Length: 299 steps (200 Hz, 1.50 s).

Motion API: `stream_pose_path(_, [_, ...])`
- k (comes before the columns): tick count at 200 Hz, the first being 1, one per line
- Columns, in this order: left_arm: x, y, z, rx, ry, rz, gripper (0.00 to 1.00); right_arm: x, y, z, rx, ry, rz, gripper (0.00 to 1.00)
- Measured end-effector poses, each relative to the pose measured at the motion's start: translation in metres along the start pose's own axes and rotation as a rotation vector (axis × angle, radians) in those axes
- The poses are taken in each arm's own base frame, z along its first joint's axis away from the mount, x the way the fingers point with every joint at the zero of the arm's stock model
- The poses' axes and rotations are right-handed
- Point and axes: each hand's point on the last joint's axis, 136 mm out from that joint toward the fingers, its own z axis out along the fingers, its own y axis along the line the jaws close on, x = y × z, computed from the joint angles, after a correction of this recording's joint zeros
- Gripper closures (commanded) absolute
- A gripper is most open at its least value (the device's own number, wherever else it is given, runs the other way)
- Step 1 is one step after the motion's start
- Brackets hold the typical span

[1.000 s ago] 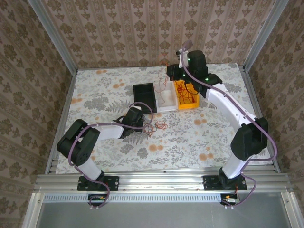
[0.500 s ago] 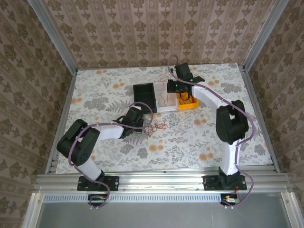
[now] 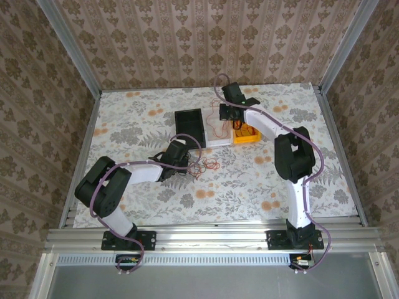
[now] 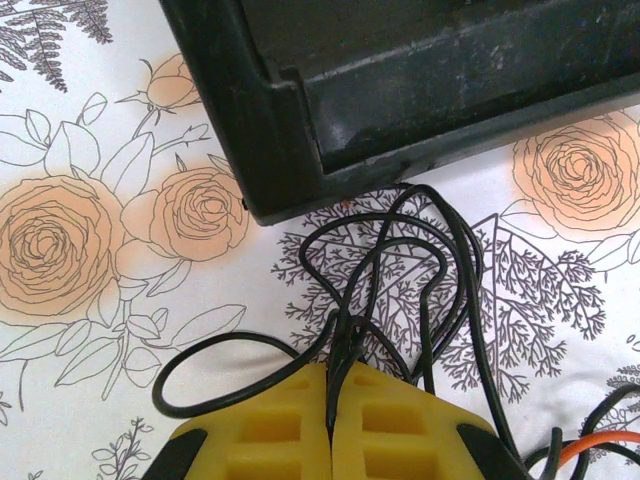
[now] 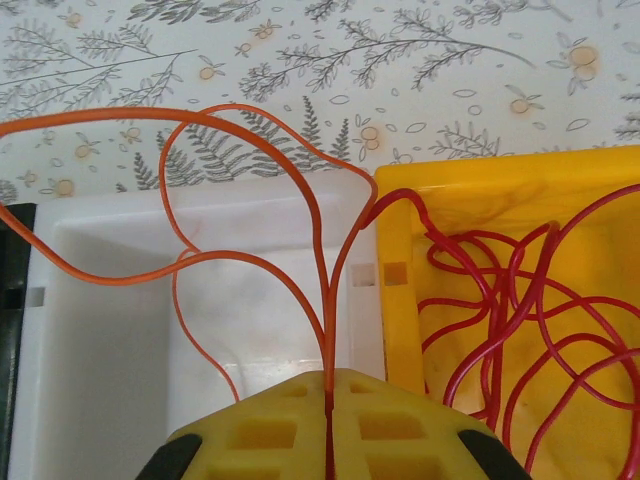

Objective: Untangle the cables

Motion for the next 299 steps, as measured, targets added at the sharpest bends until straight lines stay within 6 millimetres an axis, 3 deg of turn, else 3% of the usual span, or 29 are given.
stream_pose_path(85, [-0.001, 0.0, 0.0, -0.002, 0.006, 0.001, 1.0, 0.025, 0.025, 0.009, 0.07, 0.007, -0.154, 0.9])
stream_pose_path(121, [-0.001, 0.0, -0.001, -0.002, 0.006, 0.002, 1.0, 0.038, 0.016, 0.013, 0.094, 0.042, -0.156, 0.77])
stream_pose_path(135, [-0.001, 0.0, -0.001, -0.002, 0.006, 0.002, 1.0, 0.037, 0.014, 0.011, 0.096, 0.042, -0.152, 0.62])
stream_pose_path(164, [-0.001, 0.0, -0.001, -0.002, 0.006, 0.003, 1.0, 0.036, 0.01, -0.007, 0.097, 0.027, -0.142, 0.44])
stream_pose_path(216, [0.0, -0.004, -0.001, 0.017, 0.012, 0.021, 1.0, 0.027, 0.007, -0.07, 0.006, -0.084, -0.069, 0.43])
stream_pose_path(237, [0.001, -0.007, -0.002, 0.04, 0.017, 0.029, 1.0, 0.051, 0.02, -0.08, -0.114, -0.062, -0.087, 0.44])
stream_pose_path(275, [0.002, -0.012, -0.008, 0.086, 0.006, 0.029, 1.0, 0.142, 0.057, -0.07, -0.341, 0.16, -0.182, 0.45])
stream_pose_path(299, [0.003, -0.013, -0.008, 0.102, 0.011, 0.024, 1.0, 0.172, 0.077, -0.071, -0.444, 0.249, -0.215, 0.46])
